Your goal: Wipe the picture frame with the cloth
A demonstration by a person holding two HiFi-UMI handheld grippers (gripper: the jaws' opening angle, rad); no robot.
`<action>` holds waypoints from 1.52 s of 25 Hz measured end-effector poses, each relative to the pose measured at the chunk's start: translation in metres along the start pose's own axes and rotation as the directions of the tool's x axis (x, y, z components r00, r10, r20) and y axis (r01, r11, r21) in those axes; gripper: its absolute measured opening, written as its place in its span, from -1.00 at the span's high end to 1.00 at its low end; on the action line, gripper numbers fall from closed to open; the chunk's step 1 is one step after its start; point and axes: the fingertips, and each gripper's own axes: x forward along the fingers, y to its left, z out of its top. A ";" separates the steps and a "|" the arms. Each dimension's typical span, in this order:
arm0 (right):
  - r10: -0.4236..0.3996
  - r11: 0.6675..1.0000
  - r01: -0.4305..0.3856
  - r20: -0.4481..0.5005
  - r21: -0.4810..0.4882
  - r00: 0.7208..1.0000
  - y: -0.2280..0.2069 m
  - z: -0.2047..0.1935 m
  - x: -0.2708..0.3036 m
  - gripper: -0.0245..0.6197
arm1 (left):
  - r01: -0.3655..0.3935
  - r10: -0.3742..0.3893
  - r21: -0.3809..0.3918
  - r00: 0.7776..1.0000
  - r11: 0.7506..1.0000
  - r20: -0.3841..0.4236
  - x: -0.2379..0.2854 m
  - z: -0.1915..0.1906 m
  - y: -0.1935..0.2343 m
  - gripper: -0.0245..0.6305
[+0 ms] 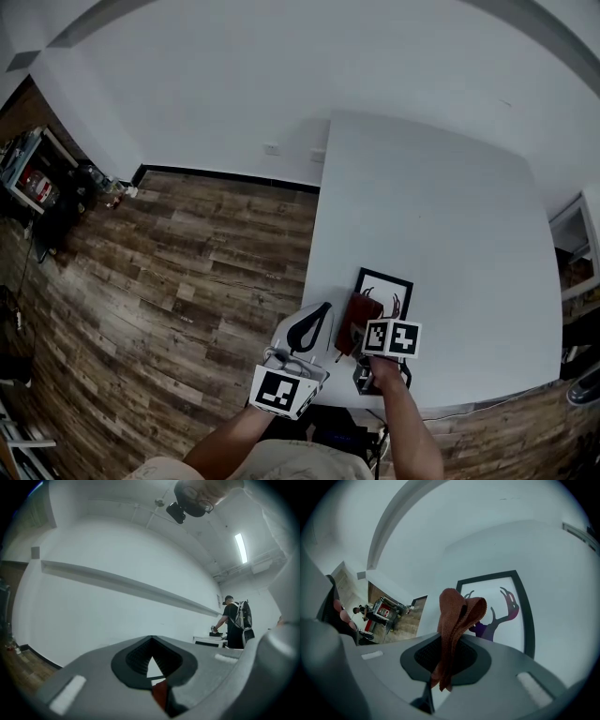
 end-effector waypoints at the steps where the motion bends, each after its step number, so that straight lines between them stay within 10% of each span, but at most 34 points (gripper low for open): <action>1: -0.003 1.000 0.003 -0.001 0.007 1.000 -0.002 -0.001 0.002 0.73 | 0.000 0.000 0.001 1.000 1.000 0.007 0.000 0.001 0.000 0.92; 38: -0.167 0.985 0.166 0.041 0.042 0.985 -0.105 -0.014 -0.068 0.73 | 0.069 -0.070 -0.011 0.997 0.998 -0.025 0.016 -0.010 -0.026 0.92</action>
